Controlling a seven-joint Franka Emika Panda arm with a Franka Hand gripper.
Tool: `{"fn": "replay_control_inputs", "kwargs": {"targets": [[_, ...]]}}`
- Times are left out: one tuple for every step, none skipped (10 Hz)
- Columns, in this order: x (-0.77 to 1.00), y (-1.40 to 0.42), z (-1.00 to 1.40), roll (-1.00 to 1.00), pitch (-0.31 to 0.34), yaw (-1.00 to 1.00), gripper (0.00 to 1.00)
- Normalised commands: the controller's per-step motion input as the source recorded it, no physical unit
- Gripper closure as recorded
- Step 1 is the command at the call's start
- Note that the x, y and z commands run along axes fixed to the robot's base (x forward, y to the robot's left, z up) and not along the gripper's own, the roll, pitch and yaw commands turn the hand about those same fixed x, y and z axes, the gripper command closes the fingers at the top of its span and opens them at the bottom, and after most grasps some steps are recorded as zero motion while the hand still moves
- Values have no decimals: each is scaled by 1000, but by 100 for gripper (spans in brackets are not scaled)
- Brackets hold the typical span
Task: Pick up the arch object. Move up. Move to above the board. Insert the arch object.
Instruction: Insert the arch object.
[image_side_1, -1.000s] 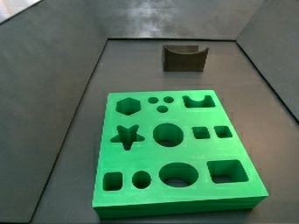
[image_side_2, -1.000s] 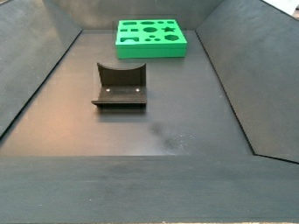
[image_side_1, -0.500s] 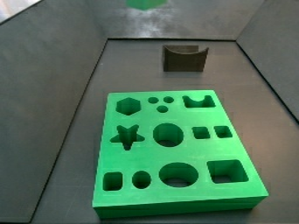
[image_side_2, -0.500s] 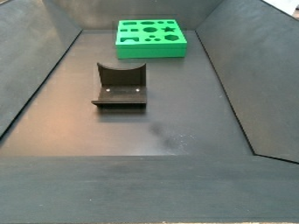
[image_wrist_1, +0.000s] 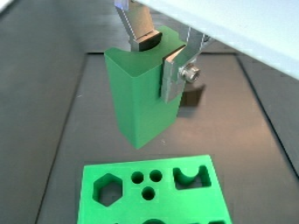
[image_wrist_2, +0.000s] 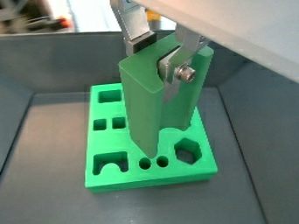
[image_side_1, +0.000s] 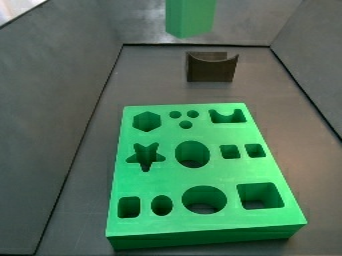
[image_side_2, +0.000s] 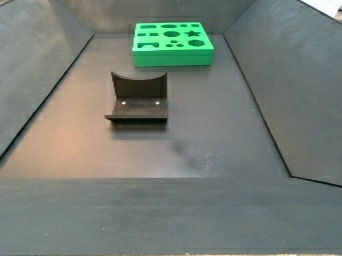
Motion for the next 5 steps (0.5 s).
{"fn": "replay_control_inputs", "kwargs": {"targets": [[69,0,-303,36,-83,-1000,100],[266,0,-400,60,-103,-911,100],[551,0,-417,83,-71,-660,100],[797,0,-354,47,-76,-423,100],[1000,-14,-337,29,-61,-206,100]]}}
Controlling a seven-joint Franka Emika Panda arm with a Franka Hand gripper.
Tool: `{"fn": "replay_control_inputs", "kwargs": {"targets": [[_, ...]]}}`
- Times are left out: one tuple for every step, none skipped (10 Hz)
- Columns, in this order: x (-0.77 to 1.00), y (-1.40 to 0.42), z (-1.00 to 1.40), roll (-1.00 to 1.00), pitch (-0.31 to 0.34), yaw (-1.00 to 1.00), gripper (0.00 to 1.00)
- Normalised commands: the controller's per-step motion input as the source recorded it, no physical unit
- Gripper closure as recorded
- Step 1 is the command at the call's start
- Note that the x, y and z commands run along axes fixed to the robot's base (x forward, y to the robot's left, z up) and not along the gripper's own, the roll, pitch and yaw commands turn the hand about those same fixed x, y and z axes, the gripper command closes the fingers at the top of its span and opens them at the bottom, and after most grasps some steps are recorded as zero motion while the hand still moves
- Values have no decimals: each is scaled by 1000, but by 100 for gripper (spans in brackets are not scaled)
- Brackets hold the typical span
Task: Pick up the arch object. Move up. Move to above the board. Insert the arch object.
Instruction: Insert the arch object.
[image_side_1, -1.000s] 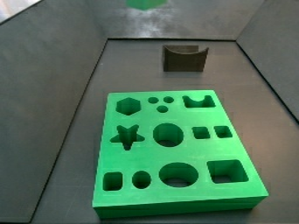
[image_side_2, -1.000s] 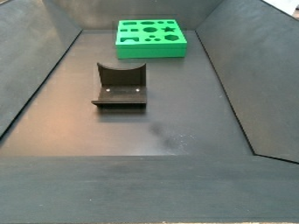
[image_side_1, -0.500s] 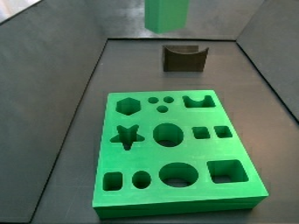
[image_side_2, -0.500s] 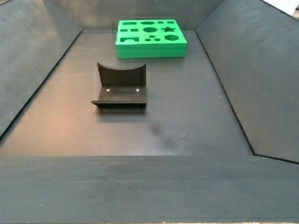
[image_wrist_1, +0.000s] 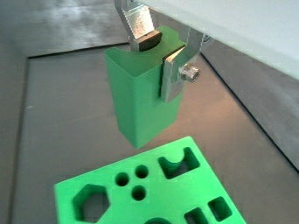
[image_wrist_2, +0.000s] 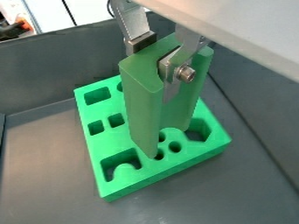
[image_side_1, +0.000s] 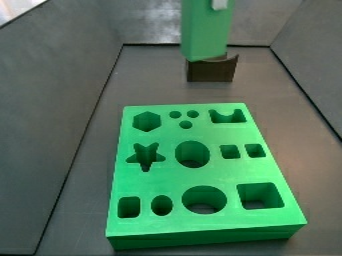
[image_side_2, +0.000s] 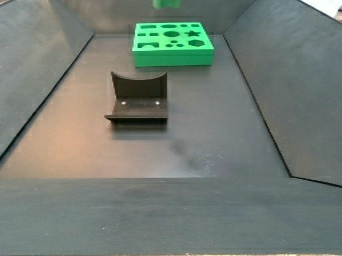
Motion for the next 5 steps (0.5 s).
{"fn": "replay_control_inputs", "kwargs": {"targets": [[1000,-26,-289,13,-20,-146,100],[700,0,-251,11,-31,-500,100],[331,0,-311,27,-49,-843,100],[69,0,-309,14,-43,-1000,100],[74,0,-309,14,-34,-1000,100]]}}
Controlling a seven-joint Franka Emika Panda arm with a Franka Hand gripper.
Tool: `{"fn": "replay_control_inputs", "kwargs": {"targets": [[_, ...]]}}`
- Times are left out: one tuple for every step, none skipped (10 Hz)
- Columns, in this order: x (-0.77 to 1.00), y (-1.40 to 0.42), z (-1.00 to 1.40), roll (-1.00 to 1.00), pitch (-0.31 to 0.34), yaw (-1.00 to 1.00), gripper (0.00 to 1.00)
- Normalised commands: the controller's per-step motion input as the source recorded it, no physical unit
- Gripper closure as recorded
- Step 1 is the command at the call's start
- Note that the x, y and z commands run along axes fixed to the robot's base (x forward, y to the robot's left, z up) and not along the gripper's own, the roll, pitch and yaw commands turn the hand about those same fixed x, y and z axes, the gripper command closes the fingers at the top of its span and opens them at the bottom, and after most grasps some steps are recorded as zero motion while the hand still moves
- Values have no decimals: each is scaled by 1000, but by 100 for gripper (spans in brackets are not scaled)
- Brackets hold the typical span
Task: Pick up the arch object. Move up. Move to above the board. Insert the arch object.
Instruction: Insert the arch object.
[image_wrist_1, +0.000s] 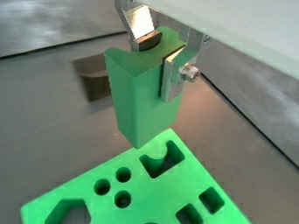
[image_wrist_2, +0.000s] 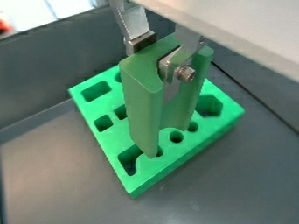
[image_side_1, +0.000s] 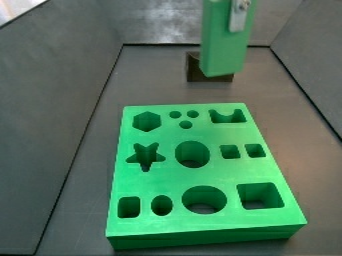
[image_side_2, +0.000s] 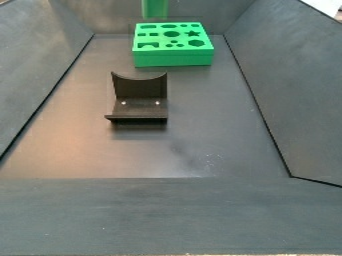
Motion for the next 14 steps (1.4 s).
{"fn": "replay_control_inputs", "kwargs": {"targets": [[511,0,-329,41,-43,-677,100],[760,-6,-380,64,-39,-437,100],[834,-166,-469,53,0,-277,100],[766,-297,-514,213,250,0,100],[603,-314,-197,337,394,0,100],[471,-266,-11,346,474,0,100],[446,-229,-23,319,476,0,100],[146,0,-89,23,67,-189,100],[66,0,-206,77,200,-200,100],[74,0,-220,116,283,-54,100],[217,0,-229,59,107,-37,100],[0,-26,-223,59,71,34,100],[-49,-49,-200,6,0,111,100],[0,-103,-289,31,0,154,100]]}}
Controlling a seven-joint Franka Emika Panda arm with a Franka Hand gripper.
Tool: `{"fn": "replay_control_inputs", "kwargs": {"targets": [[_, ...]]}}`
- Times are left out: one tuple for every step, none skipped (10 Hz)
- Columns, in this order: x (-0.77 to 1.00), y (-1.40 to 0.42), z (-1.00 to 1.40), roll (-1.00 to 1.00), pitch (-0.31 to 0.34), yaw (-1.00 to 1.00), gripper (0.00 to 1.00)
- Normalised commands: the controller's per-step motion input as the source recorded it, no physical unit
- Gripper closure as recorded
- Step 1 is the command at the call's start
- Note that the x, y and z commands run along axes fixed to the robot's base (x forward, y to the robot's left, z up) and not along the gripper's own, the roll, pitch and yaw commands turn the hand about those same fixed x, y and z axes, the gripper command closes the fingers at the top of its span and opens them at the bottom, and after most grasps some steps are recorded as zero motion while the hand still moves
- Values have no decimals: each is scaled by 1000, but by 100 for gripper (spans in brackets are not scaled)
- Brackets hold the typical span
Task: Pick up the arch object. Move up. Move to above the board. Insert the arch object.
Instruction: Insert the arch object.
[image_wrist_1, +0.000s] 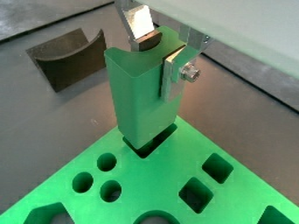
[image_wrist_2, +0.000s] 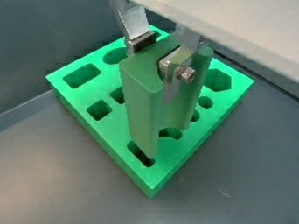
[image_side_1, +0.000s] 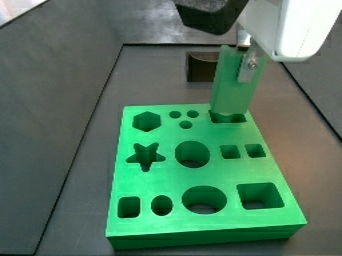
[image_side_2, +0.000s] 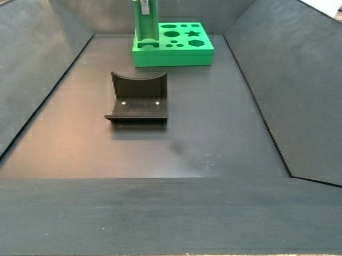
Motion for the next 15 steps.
{"fn": "replay_control_inputs", "kwargs": {"targets": [[0,-77,-314,80,27,166,100],[0,-106,-266,49,0,111,100],[94,-106,-263,27,-11,37,100],[97,-51,-246,30,0,0,100],[146,0,-226,4,0,0,100],[226,0,-226,0,0,0,100],[234,0,-214,0,0,-14,100],[100,3,-189,0,0,0,100],[0,9,-189,17,0,0,100],[-91,6,-189,20,0,0,100],[-34,20,-183,0,-7,0,100],[0,54,-180,0,-20,0,100],[-6,106,-160,0,-4,0,100],[0,151,-143,0,0,0,100],[-6,177,-146,0,0,0,100]]}}
